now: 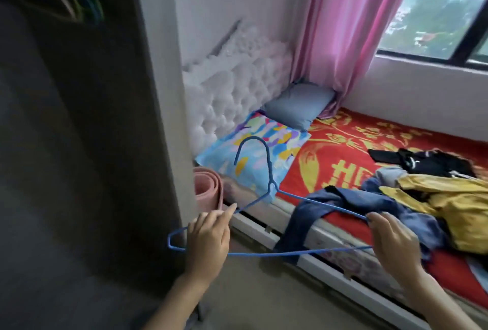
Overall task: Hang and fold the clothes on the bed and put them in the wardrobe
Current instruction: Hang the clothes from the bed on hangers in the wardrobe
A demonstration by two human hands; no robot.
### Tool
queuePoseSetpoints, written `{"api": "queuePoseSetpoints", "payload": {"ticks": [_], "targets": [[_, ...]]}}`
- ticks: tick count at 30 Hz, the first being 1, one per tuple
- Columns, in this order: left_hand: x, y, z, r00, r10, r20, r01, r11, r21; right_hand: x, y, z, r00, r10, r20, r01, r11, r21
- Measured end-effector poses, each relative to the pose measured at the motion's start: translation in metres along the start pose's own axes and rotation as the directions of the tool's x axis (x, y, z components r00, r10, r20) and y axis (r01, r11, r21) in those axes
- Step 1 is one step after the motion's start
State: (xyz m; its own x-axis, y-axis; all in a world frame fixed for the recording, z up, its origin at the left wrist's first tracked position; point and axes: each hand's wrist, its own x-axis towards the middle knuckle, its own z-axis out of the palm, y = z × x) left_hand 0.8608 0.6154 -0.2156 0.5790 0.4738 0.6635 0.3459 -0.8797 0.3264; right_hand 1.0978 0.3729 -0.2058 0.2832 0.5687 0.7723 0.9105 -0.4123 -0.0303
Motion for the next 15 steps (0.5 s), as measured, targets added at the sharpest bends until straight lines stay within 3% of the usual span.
{"api": "queuePoseSetpoints", "payload": {"ticks": [4,10,15], "targets": [[0.005,0.064,0.062,0.98,0.156,0.123,-0.144,0.985,-0.099,-0.064,0.05,-0.047,0.988,0.152,-0.006,-0.15,0.973,-0.172],[-0.003,0.151,0.137,0.859,0.475,0.193,-0.429,0.872,-0.237,-0.17,0.091,-0.104,0.894,0.437,-0.099,-0.441,0.819,-0.367],[0.003,0.189,0.188,0.79,0.571,0.224,-0.478,0.802,-0.358,-0.199,0.114,-0.114,0.814,0.56,-0.157,-0.562,0.686,-0.463]]}}
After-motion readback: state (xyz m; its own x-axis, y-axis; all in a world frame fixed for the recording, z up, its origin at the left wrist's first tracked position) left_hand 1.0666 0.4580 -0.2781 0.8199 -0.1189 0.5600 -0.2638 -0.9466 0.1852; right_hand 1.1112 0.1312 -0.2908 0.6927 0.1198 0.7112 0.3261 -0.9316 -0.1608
